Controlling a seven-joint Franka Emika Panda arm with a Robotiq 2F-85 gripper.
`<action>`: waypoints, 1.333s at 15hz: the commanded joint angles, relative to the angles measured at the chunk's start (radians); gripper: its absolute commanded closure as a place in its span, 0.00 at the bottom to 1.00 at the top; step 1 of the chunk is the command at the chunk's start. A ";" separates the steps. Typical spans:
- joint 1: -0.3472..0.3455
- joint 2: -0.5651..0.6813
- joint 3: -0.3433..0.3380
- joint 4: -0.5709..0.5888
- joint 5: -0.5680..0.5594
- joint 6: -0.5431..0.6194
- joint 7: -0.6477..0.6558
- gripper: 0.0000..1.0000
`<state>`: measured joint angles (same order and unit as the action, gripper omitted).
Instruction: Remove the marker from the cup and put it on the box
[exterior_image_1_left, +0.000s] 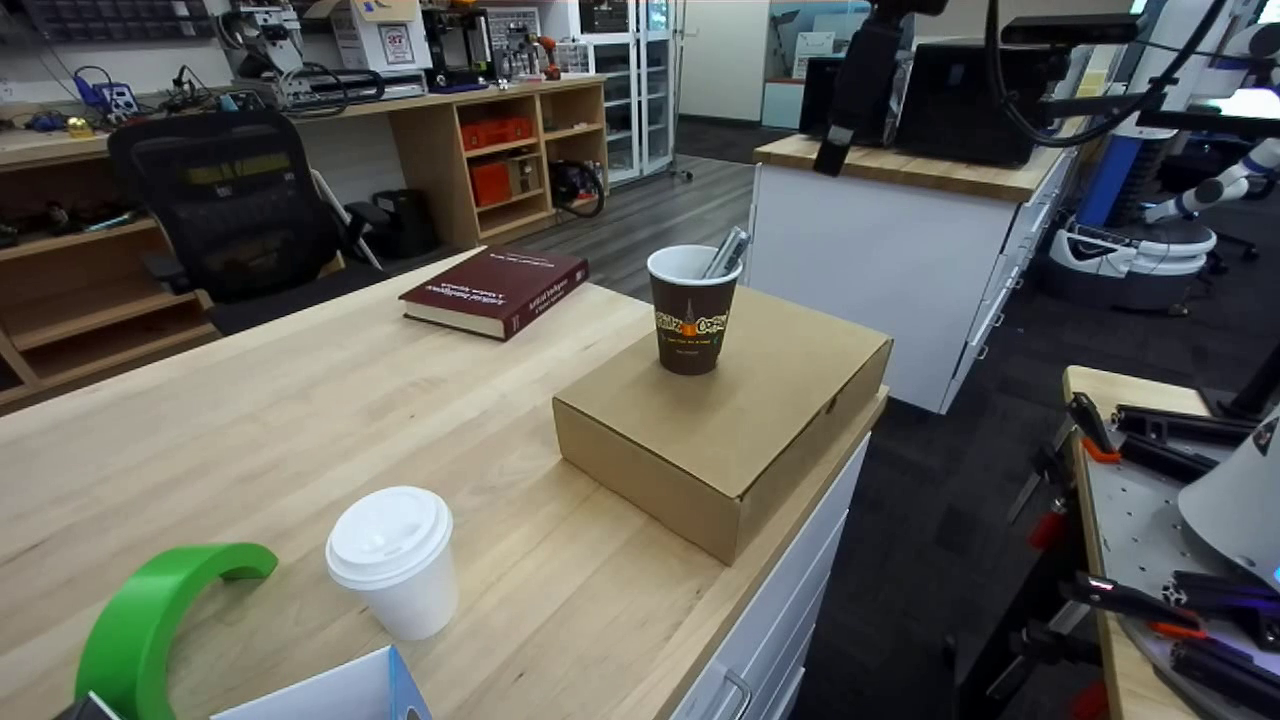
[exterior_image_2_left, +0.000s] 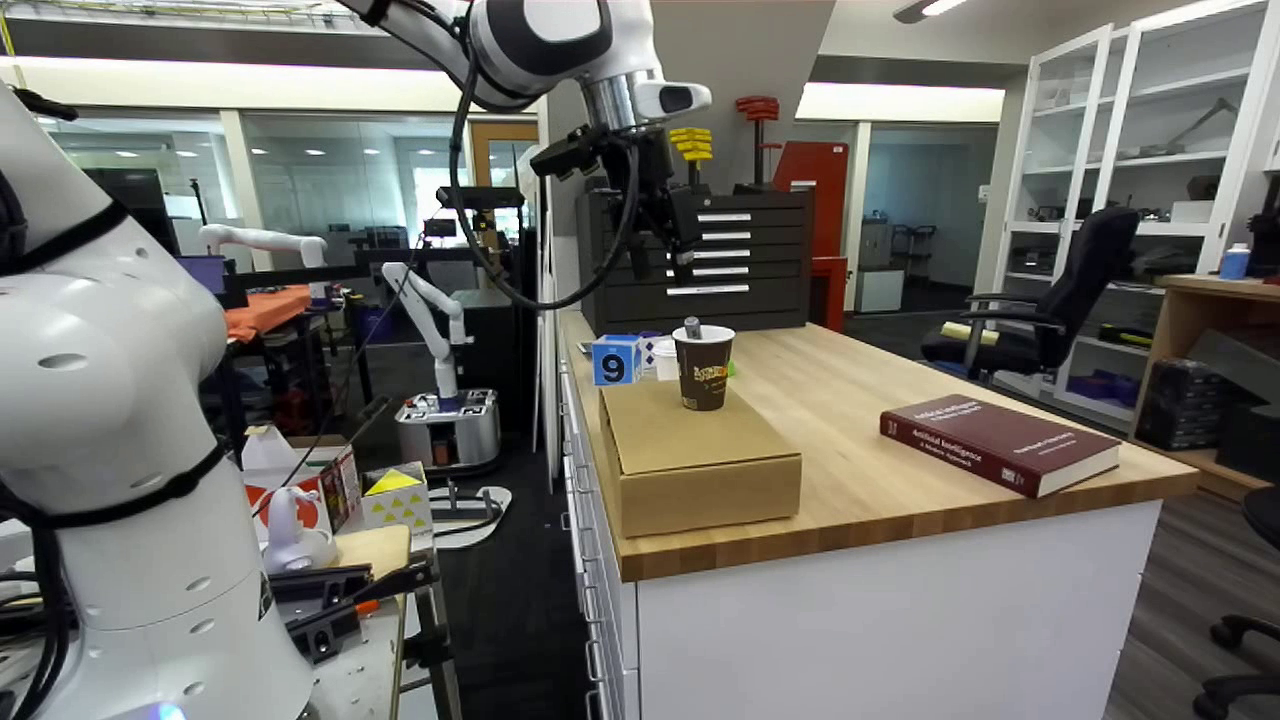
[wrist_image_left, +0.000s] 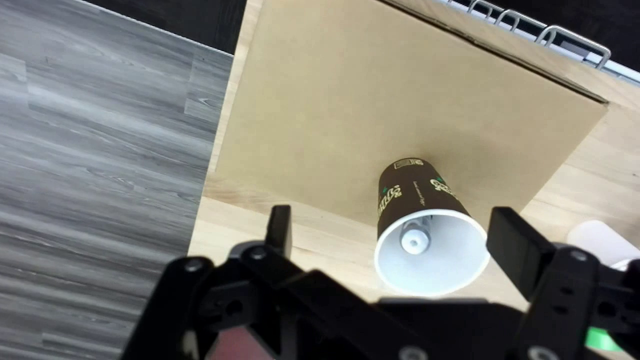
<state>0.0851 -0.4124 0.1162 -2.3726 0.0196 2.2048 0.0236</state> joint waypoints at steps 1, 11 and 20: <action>0.033 0.087 0.004 0.077 -0.002 0.023 -0.055 0.00; 0.057 0.229 0.012 0.164 -0.039 0.017 -0.147 0.00; 0.056 0.320 0.012 0.215 -0.054 0.004 -0.167 0.00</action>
<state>0.1438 -0.1202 0.1283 -2.1897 -0.0208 2.2184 -0.1229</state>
